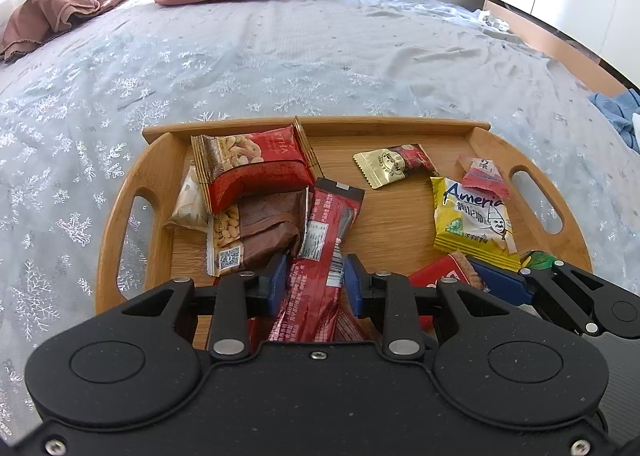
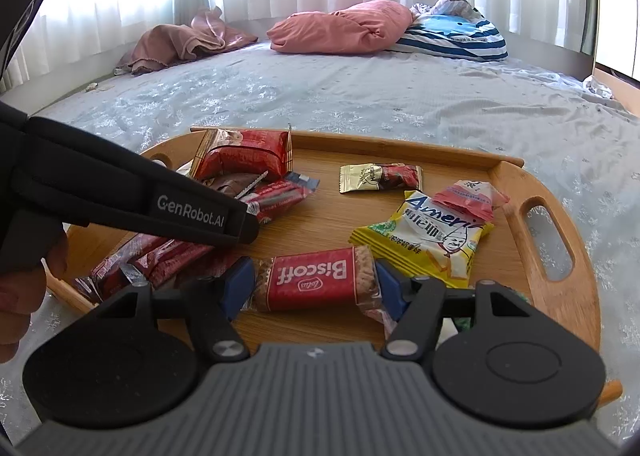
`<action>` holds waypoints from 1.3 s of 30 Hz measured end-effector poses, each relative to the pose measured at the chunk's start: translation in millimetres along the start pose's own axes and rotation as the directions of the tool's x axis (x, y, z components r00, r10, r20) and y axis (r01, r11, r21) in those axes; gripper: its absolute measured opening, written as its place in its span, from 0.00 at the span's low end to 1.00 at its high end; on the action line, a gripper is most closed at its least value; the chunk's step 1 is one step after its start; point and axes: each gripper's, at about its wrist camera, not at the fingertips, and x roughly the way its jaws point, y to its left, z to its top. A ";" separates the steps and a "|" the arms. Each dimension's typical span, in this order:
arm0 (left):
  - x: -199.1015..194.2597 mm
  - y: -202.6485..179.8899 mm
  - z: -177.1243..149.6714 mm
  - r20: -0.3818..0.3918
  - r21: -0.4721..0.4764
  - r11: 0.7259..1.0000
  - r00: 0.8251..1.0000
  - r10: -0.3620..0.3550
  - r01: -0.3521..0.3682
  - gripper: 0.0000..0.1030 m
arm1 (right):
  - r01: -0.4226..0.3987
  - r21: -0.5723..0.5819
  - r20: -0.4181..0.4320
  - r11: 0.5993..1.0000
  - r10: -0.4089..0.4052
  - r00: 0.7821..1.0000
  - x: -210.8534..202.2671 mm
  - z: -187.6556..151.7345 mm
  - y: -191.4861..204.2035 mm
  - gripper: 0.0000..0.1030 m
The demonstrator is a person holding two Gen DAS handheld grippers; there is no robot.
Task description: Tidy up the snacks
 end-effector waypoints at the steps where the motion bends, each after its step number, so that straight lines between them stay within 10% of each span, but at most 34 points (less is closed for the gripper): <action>1: -1.1 0.0 -0.1 0.002 0.002 1.000 1.000 0.001 -0.001 0.29 | 0.000 0.001 0.001 1.000 0.000 1.000 -0.9 0.0 0.2 0.73; 13: -16.4 -1.2 -1.8 0.024 0.011 1.000 1.000 0.001 -0.001 0.42 | 0.003 0.002 0.020 1.000 -0.003 1.000 -11.1 -0.9 1.4 0.77; 24: -35.1 -1.8 -6.9 0.070 0.034 0.999 0.997 0.017 -0.019 0.83 | -0.018 0.034 0.048 0.999 0.017 0.999 -23.6 -2.4 -4.3 0.90; 39: -77.9 3.5 -18.4 0.117 0.042 0.999 0.993 0.022 -0.027 0.85 | 0.031 0.040 0.088 0.999 -0.034 0.995 -49.6 -3.7 -10.2 0.96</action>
